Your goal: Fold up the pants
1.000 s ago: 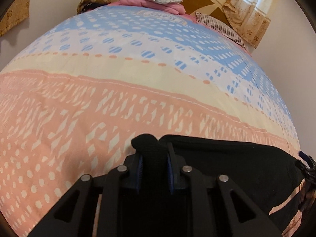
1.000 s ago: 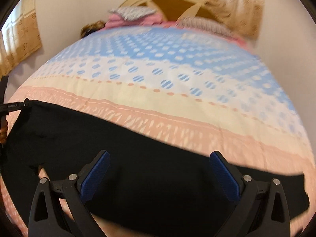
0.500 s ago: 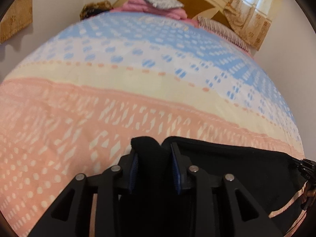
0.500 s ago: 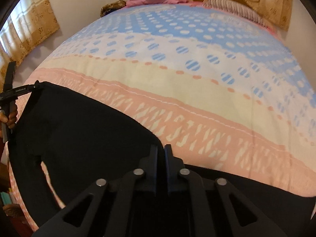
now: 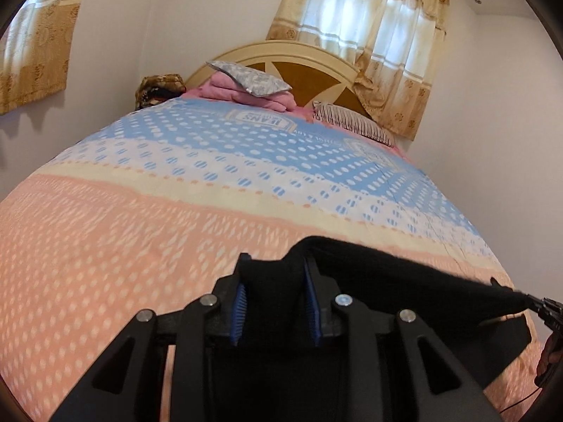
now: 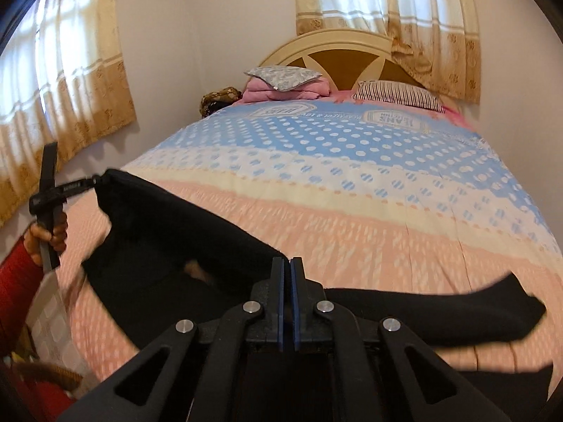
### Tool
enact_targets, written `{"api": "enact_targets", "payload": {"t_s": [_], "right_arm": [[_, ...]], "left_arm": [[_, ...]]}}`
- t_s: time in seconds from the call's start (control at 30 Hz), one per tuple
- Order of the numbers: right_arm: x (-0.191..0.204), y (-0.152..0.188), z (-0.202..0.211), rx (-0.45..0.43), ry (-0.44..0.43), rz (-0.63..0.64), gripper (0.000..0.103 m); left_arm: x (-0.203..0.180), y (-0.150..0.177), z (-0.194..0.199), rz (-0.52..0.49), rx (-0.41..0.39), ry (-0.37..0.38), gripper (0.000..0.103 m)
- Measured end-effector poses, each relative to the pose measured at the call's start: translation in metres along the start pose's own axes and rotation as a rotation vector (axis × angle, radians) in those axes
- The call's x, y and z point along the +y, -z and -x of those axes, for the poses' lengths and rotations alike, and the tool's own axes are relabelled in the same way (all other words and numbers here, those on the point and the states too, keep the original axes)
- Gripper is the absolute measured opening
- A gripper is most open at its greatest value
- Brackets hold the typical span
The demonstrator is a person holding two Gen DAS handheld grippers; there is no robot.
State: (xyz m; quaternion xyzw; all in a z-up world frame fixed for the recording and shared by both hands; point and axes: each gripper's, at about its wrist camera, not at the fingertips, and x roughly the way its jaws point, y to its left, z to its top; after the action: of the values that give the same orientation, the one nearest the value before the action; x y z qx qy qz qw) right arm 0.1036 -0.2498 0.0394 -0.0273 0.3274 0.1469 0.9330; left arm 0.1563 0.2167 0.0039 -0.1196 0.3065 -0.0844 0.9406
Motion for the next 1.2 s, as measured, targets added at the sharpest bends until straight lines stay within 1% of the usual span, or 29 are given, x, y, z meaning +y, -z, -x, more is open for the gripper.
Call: {"api": "enact_targets", "payload": {"t_s": [0.1,0.13,0.17,0.2,0.27,0.3,0.33,0.37,0.4,0.43,0.47,0.53,0.6,0.63,0.73,0.8,0.83,0.87,0.93,0.97,1.03,1.07,1.1,1.13,1.2], "right_arm": [[0.018,0.04,0.011,0.032,0.019,0.04,0.003],[0.028,0.057,0.009,0.057,0.031,0.064,0.003],[0.031,0.067,0.009,0.072,0.036,0.077,0.003],[0.037,0.08,0.005,0.097,0.044,0.093,0.003],[0.043,0.099,0.002,0.132,0.04,0.078,0.003],[0.044,0.107,0.001,0.146,0.036,0.065,0.003],[0.043,0.115,-0.003,0.16,0.032,0.053,0.003],[0.041,0.122,-0.006,0.177,0.019,0.038,0.003],[0.041,0.126,-0.007,0.187,0.01,0.029,0.003],[0.046,0.134,-0.006,0.2,0.006,0.028,0.003],[0.048,0.139,-0.009,0.218,0.008,0.04,0.003],[0.055,0.145,-0.008,0.227,0.017,0.069,0.003],[0.054,0.142,-0.005,0.235,0.006,0.049,0.003],[0.053,0.138,-0.003,0.23,-0.008,0.031,0.003],[0.049,0.121,0.008,0.18,-0.067,-0.033,0.003],[0.052,0.105,0.015,0.126,-0.114,-0.06,0.003],[0.055,0.096,0.017,0.093,-0.135,-0.064,0.003],[0.061,0.089,0.016,0.076,-0.144,-0.058,0.003],[0.077,0.072,0.004,0.055,-0.169,-0.034,0.003],[0.087,0.065,-0.004,0.049,-0.186,-0.026,0.003],[0.105,0.055,-0.023,0.046,-0.215,-0.013,0.003],[0.115,0.052,-0.033,0.048,-0.203,0.002,0.003],[0.125,0.05,-0.045,0.049,-0.169,0.026,0.003],[0.131,0.048,-0.054,0.049,-0.14,0.044,0.003],[0.139,0.048,-0.072,0.057,-0.091,0.054,0.003]], "left_arm": [[0.008,0.029,0.01,-0.007,0.012,0.002,0.038],[0.011,0.039,0.013,-0.016,0.018,-0.002,0.039],[0.012,0.045,0.015,-0.022,0.018,-0.007,0.039],[0.014,0.054,0.019,-0.03,0.022,-0.019,0.042],[0.018,0.069,0.019,-0.048,0.046,-0.048,0.047],[0.02,0.075,0.019,-0.059,0.064,-0.063,0.055],[0.023,0.081,0.017,-0.067,0.08,-0.077,0.068],[0.028,0.087,0.014,-0.076,0.104,-0.108,0.076],[0.032,0.094,0.013,-0.083,0.125,-0.135,0.086],[0.036,0.099,0.011,-0.088,0.142,-0.153,0.088],[0.039,0.103,0.012,-0.085,0.157,-0.152,0.089],[0.044,0.105,0.016,-0.075,0.168,-0.146,0.089],[0.045,0.101,0.022,-0.085,0.154,-0.192,0.089],[0.047,0.1,0.027,-0.088,0.146,-0.199,0.089],[0.051,0.092,0.044,-0.078,0.124,-0.178,0.089],[0.05,0.085,0.053,-0.072,0.105,-0.17,0.089],[0.049,0.085,0.055,-0.07,0.107,-0.158,0.089],[0.047,0.083,0.053,-0.055,0.132,-0.124,0.089],[0.043,0.084,0.048,-0.005,0.175,-0.032,0.089],[0.038,0.088,0.045,0.033,0.195,0.035,0.089],[0.029,0.095,0.039,0.084,0.212,0.12,0.089],[0.025,0.099,0.035,0.115,0.222,0.158,0.089],[0.022,0.101,0.03,0.155,0.234,0.201,0.089],[0.019,0.104,0.023,0.193,0.255,0.239,0.089],[0.012,0.105,0.009,0.239,0.289,0.305,0.089]]}}
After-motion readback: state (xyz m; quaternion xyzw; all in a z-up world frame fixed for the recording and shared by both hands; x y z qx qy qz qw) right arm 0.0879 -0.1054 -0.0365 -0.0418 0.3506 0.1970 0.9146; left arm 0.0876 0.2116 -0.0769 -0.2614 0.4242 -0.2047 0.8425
